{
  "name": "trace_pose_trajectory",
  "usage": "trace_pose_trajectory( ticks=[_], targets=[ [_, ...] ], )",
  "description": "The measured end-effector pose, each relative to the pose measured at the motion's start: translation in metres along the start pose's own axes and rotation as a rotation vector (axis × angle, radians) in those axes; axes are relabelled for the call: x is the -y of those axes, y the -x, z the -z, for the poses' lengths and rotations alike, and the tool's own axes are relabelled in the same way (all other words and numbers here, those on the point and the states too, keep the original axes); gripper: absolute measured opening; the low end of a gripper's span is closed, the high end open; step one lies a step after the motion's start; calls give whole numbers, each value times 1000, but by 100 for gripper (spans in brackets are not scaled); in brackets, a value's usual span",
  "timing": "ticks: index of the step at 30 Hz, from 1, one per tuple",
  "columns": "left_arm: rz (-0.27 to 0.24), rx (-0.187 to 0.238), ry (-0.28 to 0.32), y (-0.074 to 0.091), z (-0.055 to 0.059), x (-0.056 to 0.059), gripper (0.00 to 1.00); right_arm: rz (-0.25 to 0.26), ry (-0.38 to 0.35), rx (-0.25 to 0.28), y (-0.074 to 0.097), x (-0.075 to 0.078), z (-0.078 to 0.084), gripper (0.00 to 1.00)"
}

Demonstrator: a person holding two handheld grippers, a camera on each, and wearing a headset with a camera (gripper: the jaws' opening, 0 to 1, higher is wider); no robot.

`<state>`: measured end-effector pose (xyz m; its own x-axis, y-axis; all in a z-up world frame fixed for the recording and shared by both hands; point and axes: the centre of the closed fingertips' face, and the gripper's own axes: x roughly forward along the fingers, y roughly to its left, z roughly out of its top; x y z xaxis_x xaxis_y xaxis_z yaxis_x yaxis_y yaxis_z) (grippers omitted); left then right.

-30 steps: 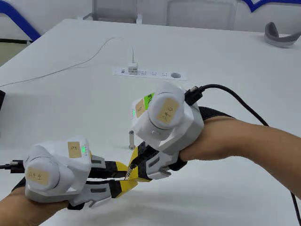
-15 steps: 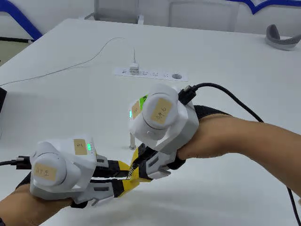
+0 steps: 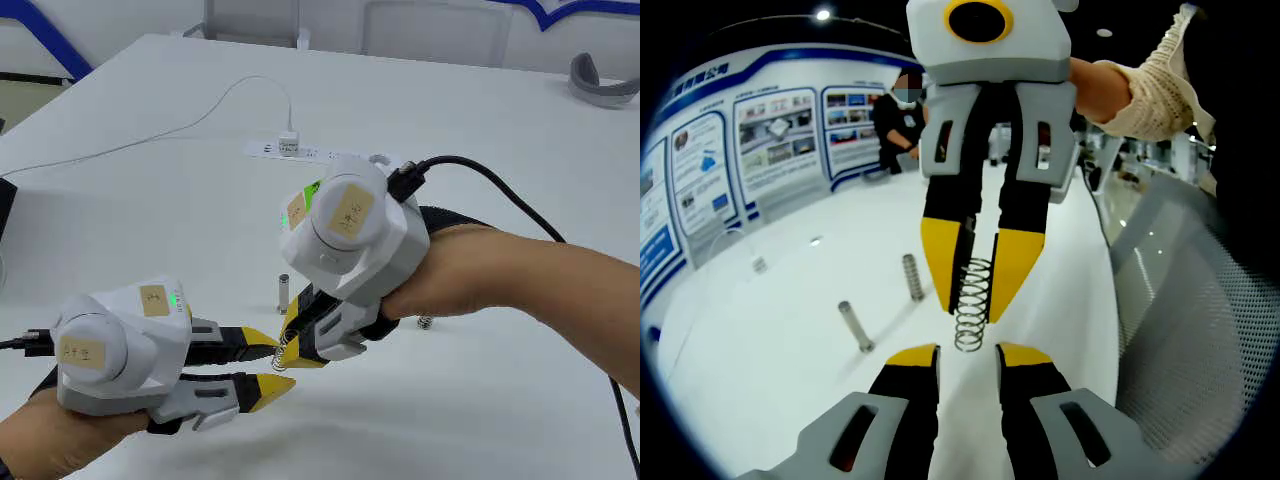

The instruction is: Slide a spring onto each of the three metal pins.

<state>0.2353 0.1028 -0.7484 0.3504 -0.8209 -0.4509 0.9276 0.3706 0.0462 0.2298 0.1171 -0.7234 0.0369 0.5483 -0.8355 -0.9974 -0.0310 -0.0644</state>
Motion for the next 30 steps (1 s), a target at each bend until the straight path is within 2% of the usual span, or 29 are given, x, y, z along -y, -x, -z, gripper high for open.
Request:
trace_pose_trajectory(
  ticks=[5,9,17,30],
  targets=[
    [-24,2,25,3,3,-6,29,13,-12,-2,4,6,4,12],
    [-48,18,49,7,1,-12,37,22,-19,1,8,9,4,12],
    [-90,35,80,14,2,-21,47,39,-35,-6,15,19,9,12],
    [-132,52,125,19,5,-26,59,63,-31,-39,30,39,13,12]
  ],
)
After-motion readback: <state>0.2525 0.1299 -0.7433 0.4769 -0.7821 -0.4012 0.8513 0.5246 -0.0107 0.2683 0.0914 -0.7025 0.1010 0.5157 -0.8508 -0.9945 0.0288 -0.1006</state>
